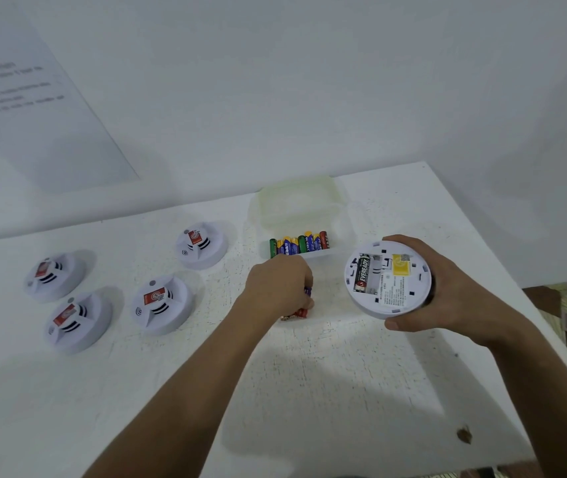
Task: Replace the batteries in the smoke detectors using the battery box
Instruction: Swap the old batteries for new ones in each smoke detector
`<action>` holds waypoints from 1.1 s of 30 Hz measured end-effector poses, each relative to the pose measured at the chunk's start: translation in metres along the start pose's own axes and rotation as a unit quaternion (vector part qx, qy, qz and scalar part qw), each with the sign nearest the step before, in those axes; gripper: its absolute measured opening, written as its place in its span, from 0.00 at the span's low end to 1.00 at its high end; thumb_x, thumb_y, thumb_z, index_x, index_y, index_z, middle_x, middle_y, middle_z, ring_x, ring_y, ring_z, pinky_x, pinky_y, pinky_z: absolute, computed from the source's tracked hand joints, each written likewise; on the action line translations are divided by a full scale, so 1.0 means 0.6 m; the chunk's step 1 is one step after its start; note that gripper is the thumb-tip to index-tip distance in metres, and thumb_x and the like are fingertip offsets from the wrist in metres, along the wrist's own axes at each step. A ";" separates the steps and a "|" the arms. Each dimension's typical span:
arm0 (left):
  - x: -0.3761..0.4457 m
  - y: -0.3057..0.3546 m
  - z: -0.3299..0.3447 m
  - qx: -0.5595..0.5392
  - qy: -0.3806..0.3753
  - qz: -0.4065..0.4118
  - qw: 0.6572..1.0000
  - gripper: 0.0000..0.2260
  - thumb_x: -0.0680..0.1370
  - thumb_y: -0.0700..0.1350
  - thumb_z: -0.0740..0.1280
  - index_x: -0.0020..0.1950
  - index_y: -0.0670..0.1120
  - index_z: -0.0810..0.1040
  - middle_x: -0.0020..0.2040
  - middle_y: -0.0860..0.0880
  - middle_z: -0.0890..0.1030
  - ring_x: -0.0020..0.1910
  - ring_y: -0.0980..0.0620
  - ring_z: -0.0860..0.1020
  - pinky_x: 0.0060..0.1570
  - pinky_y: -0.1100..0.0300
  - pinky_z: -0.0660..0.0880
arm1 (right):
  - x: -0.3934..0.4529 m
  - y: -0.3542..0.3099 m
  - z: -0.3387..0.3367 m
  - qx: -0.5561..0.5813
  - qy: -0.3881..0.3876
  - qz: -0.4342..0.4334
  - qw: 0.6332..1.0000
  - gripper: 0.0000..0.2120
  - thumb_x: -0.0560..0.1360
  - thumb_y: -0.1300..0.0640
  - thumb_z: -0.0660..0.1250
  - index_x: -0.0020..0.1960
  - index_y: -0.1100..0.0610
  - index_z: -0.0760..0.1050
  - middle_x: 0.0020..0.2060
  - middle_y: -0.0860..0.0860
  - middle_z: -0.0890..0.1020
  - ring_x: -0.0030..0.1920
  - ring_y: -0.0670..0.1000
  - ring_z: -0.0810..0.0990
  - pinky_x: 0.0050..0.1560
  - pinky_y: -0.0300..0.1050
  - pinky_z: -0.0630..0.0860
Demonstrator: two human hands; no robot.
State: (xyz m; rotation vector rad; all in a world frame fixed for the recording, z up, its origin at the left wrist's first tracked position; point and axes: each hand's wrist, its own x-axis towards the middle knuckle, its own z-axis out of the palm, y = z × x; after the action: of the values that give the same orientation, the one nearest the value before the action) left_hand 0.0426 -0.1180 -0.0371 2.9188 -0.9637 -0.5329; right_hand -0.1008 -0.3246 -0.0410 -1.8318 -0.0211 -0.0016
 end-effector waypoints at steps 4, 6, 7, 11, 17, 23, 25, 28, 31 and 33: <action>-0.016 -0.010 -0.007 -0.121 0.022 0.010 0.992 0.12 0.74 0.46 0.70 0.57 0.52 0.81 0.51 0.53 0.83 0.50 0.53 0.79 0.50 0.57 0.78 | 0.001 0.000 -0.001 -0.003 0.000 0.003 1.000 0.45 0.56 0.61 0.81 0.68 0.45 0.69 0.60 0.41 0.78 0.62 0.44 0.77 0.52 0.38 0.80; -0.029 -0.013 -0.012 -0.233 0.063 0.019 0.970 0.13 0.75 0.43 0.68 0.59 0.53 0.81 0.49 0.53 0.84 0.45 0.54 0.81 0.45 0.63 0.77 | 0.003 -0.002 -0.001 -0.004 -0.001 0.001 1.000 0.45 0.55 0.61 0.81 0.68 0.44 0.69 0.60 0.40 0.78 0.61 0.44 0.77 0.51 0.38 0.80; -0.036 -0.012 -0.016 -0.292 0.088 0.022 0.952 0.14 0.76 0.43 0.66 0.60 0.53 0.81 0.48 0.53 0.83 0.44 0.55 0.82 0.44 0.65 0.77 | 0.004 -0.003 0.000 -0.003 -0.003 0.000 1.000 0.45 0.55 0.61 0.81 0.68 0.44 0.69 0.60 0.40 0.78 0.62 0.44 0.77 0.51 0.38 0.79; -0.069 0.001 -0.046 -0.371 0.115 0.076 0.918 0.15 0.80 0.45 0.62 0.67 0.55 0.75 0.49 0.57 0.77 0.39 0.60 0.79 0.42 0.61 0.77 | 0.015 -0.006 0.010 -0.011 -0.019 -0.003 1.000 0.47 0.56 0.58 0.82 0.70 0.48 0.67 0.61 0.41 0.78 0.63 0.45 0.77 0.54 0.38 0.79; -0.095 0.013 -0.083 -0.301 0.128 0.090 0.941 0.08 0.72 0.53 0.74 0.46 0.52 0.78 0.41 0.55 0.82 0.37 0.57 0.79 0.39 0.58 0.78 | 0.037 -0.026 0.040 -0.020 -0.062 -0.025 0.998 0.47 0.58 0.60 0.82 0.72 0.50 0.65 0.60 0.40 0.77 0.62 0.47 0.78 0.54 0.37 0.79; -0.102 0.004 -0.071 -0.308 0.211 0.118 0.920 0.10 0.74 0.54 0.71 0.43 0.48 0.85 0.29 0.53 0.80 0.31 0.55 0.74 0.29 0.66 0.67 | 0.045 -0.039 0.062 -0.003 -0.099 -0.041 0.994 0.47 0.60 0.70 0.82 0.73 0.51 0.65 0.62 0.43 0.76 0.63 0.49 0.77 0.53 0.39 0.79; -0.104 0.000 -0.065 -0.289 0.206 0.130 0.926 0.10 0.77 0.53 0.68 0.50 0.49 0.85 0.38 0.49 0.83 0.39 0.54 0.76 0.37 0.64 0.71 | 0.046 -0.041 0.068 -0.002 -0.104 -0.046 0.993 0.47 0.60 0.71 0.81 0.72 0.51 0.65 0.63 0.42 0.76 0.63 0.48 0.77 0.54 0.39 0.78; -0.113 -0.002 -0.064 -0.242 0.190 0.128 0.943 0.12 0.80 0.51 0.65 0.61 0.51 0.81 0.44 0.50 0.81 0.42 0.55 0.76 0.42 0.70 0.69 | 0.047 -0.042 0.074 0.007 -0.110 -0.045 0.993 0.47 0.60 0.72 0.81 0.73 0.52 0.65 0.63 0.44 0.77 0.64 0.49 0.77 0.56 0.40 0.78; -0.119 -0.006 -0.059 -0.295 0.196 0.087 0.931 0.13 0.76 0.51 0.70 0.60 0.52 0.77 0.41 0.57 0.80 0.39 0.58 0.77 0.38 0.72 0.71 | 0.048 -0.044 0.079 0.008 -0.121 -0.042 0.992 0.47 0.61 0.72 0.81 0.73 0.51 0.65 0.62 0.45 0.78 0.63 0.50 0.78 0.56 0.43 0.80; -0.121 -0.010 -0.051 -0.311 0.236 0.080 0.917 0.09 0.74 0.52 0.72 0.52 0.51 0.79 0.39 0.59 0.79 0.39 0.59 0.77 0.37 0.70 0.72 | 0.048 -0.046 0.082 0.009 -0.120 -0.044 0.992 0.47 0.61 0.71 0.81 0.73 0.51 0.65 0.62 0.44 0.78 0.63 0.50 0.78 0.56 0.42 0.79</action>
State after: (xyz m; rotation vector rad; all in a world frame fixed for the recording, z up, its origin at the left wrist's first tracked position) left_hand 0.0015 -0.0735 0.0136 2.2146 -0.7702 -0.0786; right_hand -0.0729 -0.2698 -0.0265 -1.8023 -0.2705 0.1552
